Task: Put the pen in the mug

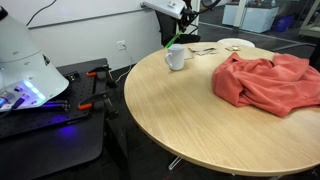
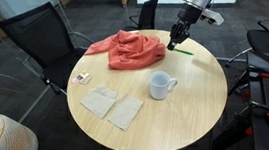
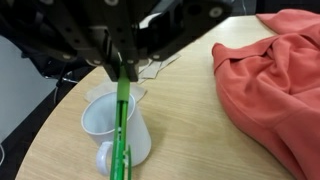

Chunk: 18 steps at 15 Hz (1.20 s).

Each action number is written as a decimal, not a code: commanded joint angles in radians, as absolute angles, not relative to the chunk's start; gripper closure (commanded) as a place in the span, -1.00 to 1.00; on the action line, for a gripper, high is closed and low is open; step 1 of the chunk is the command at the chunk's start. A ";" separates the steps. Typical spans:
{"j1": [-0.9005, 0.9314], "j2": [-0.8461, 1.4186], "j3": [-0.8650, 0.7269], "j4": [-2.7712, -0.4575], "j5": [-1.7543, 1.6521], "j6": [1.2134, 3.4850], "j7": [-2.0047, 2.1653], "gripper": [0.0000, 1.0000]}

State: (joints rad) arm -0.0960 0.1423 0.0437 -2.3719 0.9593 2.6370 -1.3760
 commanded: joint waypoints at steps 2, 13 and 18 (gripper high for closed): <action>-0.138 0.155 0.054 -2.327 1.163 2.527 -1.695 0.94; -0.113 0.154 -0.044 -2.322 1.219 2.191 -2.049 0.94; -0.108 0.155 -0.045 -2.334 1.235 2.214 -2.073 0.76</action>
